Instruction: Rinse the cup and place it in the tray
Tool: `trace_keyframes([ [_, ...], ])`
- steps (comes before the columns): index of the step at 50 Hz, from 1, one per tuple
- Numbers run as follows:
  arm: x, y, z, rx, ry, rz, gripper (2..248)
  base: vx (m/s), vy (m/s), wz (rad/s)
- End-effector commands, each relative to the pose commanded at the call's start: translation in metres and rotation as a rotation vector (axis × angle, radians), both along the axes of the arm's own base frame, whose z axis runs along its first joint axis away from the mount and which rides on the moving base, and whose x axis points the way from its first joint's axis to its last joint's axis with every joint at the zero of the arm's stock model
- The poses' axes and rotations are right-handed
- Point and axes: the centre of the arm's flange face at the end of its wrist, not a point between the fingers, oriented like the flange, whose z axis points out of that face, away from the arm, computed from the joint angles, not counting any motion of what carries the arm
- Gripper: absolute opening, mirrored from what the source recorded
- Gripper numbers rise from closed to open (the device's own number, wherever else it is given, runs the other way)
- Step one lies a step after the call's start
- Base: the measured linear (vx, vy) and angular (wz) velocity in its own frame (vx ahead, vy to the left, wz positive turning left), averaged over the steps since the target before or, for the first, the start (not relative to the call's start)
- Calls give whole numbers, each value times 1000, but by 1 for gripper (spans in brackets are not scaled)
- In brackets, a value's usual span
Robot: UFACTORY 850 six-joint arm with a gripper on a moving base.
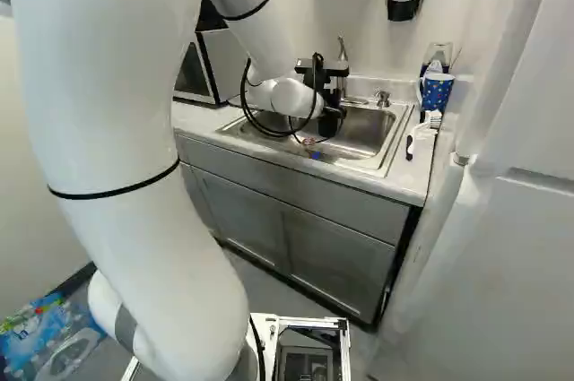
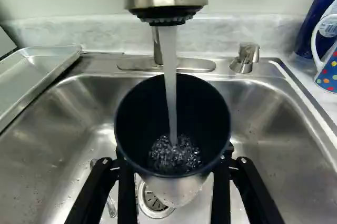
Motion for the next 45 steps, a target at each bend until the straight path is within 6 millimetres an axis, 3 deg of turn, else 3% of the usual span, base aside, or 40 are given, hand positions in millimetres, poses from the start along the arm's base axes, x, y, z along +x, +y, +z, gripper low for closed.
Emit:
trace_keyframes([
  [45,0,0,0,0,0,0,125,0,0,0],
])
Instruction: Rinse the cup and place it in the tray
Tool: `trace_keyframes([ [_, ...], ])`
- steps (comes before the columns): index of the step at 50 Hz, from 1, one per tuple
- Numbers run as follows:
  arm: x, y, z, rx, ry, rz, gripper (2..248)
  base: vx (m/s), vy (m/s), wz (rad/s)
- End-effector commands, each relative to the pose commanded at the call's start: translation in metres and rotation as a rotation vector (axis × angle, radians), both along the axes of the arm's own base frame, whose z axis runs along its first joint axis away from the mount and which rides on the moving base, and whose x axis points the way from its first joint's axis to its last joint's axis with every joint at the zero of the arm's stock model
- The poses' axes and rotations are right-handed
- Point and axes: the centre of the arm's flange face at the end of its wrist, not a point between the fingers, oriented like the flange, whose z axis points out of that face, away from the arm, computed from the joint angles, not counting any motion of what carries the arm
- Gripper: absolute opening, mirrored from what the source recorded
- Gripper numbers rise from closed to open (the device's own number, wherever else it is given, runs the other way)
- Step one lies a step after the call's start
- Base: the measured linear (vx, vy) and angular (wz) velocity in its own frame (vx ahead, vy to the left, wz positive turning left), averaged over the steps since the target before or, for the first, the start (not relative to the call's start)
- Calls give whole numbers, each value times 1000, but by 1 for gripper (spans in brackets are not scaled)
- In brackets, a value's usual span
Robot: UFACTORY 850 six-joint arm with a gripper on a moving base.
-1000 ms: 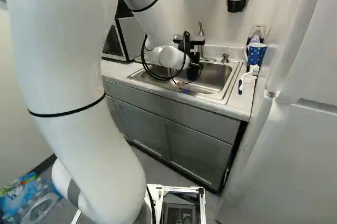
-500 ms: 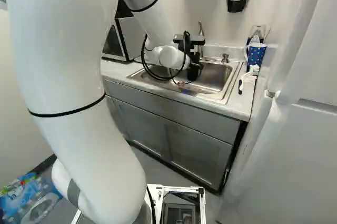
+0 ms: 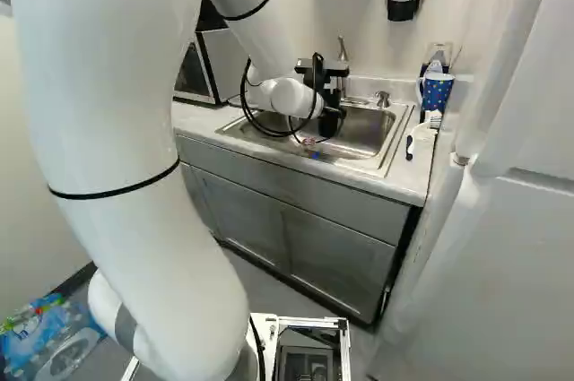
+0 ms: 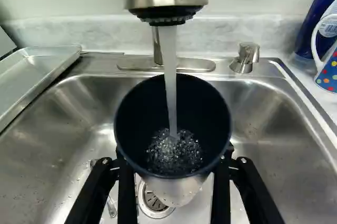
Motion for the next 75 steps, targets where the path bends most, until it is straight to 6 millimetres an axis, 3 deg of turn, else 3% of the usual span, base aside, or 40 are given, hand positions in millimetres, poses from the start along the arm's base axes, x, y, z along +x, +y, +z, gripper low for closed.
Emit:
trace_keyframes([
  [75,0,0,0,0,0,0,125,0,0,0],
])
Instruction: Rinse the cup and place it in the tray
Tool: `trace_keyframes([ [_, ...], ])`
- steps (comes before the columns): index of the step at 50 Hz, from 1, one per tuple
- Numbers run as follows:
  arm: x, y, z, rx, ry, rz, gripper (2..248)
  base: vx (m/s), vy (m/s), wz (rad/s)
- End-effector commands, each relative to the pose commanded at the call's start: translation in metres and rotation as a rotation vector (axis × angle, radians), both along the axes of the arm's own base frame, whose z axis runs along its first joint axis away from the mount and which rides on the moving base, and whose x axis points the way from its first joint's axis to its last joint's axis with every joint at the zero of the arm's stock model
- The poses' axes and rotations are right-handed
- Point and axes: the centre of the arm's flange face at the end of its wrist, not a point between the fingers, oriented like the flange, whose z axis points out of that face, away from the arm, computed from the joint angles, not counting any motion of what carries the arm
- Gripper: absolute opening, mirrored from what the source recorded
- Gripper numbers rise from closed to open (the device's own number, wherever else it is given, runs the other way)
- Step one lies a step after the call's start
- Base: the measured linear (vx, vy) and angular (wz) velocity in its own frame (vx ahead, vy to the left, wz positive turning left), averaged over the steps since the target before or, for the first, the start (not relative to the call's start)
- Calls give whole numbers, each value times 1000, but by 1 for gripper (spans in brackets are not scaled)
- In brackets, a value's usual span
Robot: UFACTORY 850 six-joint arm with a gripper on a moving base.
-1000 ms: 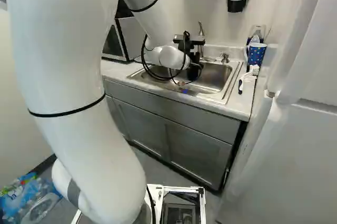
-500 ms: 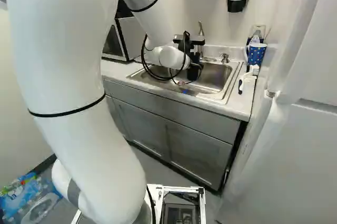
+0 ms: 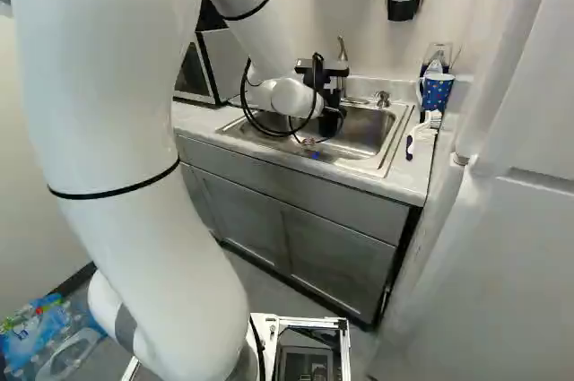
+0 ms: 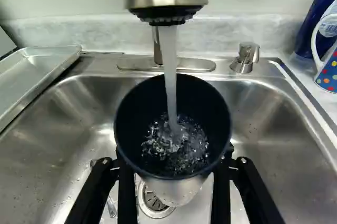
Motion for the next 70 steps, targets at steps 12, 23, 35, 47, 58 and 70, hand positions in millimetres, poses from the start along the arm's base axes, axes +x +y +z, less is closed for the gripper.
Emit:
trace_keyframes([
  [12,0,0,0,0,0,0,125,0,0,0],
  [23,0,0,0,0,0,0,125,0,0,0],
  [35,0,0,0,0,0,0,125,0,0,0],
  [47,0,0,0,0,0,0,125,0,0,0],
  [58,0,0,0,0,0,0,125,0,0,0],
  [70,0,0,0,0,0,0,125,0,0,0],
])
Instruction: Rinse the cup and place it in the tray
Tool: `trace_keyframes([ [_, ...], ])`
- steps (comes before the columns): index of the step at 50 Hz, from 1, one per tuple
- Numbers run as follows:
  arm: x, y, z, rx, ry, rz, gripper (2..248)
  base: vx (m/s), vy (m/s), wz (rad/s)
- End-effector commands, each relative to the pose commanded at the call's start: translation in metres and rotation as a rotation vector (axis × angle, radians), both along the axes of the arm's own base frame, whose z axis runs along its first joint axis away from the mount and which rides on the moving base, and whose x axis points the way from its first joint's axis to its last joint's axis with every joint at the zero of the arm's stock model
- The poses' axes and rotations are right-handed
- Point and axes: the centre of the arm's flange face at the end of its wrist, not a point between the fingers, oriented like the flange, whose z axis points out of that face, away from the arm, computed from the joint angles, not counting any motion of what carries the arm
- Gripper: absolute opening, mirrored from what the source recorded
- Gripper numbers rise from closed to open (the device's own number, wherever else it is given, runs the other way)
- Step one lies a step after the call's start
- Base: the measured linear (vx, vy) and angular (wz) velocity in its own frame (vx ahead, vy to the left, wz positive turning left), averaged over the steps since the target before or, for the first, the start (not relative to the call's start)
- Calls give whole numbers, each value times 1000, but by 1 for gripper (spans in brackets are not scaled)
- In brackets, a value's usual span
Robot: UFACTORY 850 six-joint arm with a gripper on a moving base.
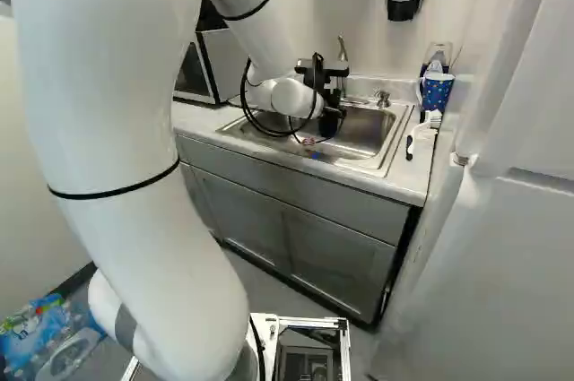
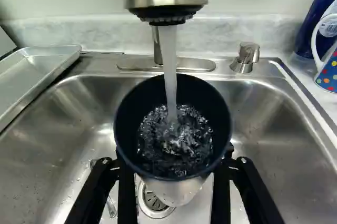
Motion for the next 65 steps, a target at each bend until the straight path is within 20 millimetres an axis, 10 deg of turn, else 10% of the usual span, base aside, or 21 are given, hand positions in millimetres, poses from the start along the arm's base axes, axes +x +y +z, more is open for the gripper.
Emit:
trace_keyframes([
  [41,0,1,0,0,0,1,125,0,0,0],
  [65,10,33,0,0,0,66,125,0,0,0],
])
